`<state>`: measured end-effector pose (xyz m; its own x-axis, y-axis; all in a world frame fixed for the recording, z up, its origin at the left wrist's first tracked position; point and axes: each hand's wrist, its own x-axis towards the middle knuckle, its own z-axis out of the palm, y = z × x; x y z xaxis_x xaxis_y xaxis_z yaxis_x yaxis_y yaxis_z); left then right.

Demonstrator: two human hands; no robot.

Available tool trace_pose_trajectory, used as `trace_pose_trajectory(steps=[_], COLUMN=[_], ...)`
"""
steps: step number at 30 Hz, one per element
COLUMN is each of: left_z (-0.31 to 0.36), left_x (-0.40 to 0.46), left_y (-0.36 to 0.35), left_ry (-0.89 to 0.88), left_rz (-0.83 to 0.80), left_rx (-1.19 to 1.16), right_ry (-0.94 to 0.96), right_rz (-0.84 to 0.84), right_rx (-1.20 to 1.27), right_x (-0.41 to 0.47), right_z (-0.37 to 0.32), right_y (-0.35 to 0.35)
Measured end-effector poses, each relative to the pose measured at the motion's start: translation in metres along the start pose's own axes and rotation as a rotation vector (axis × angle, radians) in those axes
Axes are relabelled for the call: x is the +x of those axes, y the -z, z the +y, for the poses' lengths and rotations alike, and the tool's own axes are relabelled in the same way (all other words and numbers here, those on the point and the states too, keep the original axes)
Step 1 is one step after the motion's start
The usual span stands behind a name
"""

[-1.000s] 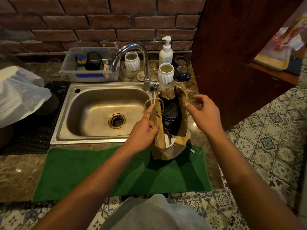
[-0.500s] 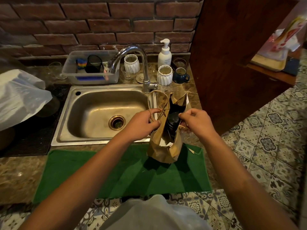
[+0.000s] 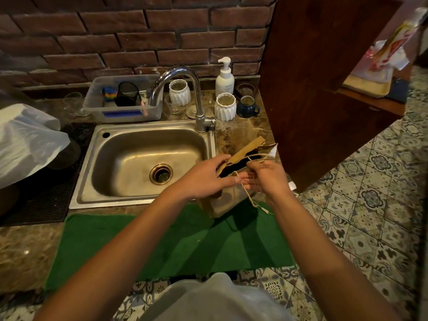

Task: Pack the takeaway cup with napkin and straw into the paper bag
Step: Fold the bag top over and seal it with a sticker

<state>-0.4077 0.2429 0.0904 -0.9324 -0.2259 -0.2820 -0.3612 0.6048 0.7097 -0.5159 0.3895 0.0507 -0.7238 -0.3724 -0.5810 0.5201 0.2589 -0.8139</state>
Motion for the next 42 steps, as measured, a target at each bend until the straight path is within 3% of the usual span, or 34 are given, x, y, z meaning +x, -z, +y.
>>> trace_pose_trajectory(steps=[6,14,19,21,26,37,39,42], left_z=[-0.018,-0.039,-0.054,-0.059,-0.063,-0.069,-0.070,-0.068], left_x=[-0.014,0.000,0.011,0.015,0.024,0.027,0.027,0.026], left_y=[-0.020,-0.023,-0.009,-0.003,0.006,0.016,0.019,0.020], left_ry=[0.059,-0.015,-0.026,-0.039,-0.071,-0.168,-0.171,-0.185], left_rz=[0.266,0.353,0.309,0.288,0.242,0.079,0.068,0.092], left_rx=[0.324,0.137,0.121,0.097,0.059,-0.033,-0.053,-0.049], right_ry=[0.017,0.091,0.202,0.294,0.566,0.517,0.507,0.562], right_rz=[0.039,-0.116,-0.236,-0.164,0.264,-0.227,-0.244,-0.125], right_rx=[0.037,-0.045,-0.302,-0.406,-0.617,-0.646,-0.643,-0.675], right_x=[0.006,-0.001,-0.015,-0.017,-0.016,0.020,0.022,0.026], right_z=[0.004,0.004,-0.009,-0.013,-0.025,-0.016,-0.012,-0.004], right_y=[0.001,-0.004,0.018,0.033,0.068,0.078,0.077,0.075])
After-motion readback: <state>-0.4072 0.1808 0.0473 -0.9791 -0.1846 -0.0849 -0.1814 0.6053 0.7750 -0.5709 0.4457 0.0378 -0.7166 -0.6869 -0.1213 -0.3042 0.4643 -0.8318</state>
